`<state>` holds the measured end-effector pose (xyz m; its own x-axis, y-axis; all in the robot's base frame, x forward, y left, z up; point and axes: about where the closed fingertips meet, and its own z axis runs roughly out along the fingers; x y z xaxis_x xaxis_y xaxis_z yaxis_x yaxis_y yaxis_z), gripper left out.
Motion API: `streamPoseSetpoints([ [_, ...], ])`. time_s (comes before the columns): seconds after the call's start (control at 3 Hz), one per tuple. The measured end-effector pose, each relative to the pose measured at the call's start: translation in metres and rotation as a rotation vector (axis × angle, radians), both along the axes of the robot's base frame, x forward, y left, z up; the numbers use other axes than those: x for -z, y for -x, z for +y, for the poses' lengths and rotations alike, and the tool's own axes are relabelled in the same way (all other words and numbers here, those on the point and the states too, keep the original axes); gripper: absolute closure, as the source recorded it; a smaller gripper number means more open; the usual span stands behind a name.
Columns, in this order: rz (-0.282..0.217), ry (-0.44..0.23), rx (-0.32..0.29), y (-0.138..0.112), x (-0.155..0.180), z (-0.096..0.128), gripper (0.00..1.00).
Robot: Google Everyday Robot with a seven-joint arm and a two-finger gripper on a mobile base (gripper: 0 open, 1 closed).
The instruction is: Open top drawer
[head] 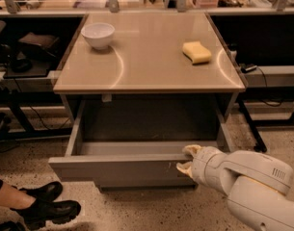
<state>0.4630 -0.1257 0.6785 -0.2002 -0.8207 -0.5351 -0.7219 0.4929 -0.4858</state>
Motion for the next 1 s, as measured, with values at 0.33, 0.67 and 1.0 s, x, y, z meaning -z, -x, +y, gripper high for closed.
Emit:
streamPoseSetpoints([
  [0.33, 0.000, -0.001, 0.000, 0.002, -0.001, 0.000, 1.00],
  [0.67, -0.019, -0.082, 0.028, 0.050, -0.014, 0.006, 1.00],
  [1.0, -0.054, -0.075, -0.003, 0.087, -0.020, 0.009, 1.00],
])
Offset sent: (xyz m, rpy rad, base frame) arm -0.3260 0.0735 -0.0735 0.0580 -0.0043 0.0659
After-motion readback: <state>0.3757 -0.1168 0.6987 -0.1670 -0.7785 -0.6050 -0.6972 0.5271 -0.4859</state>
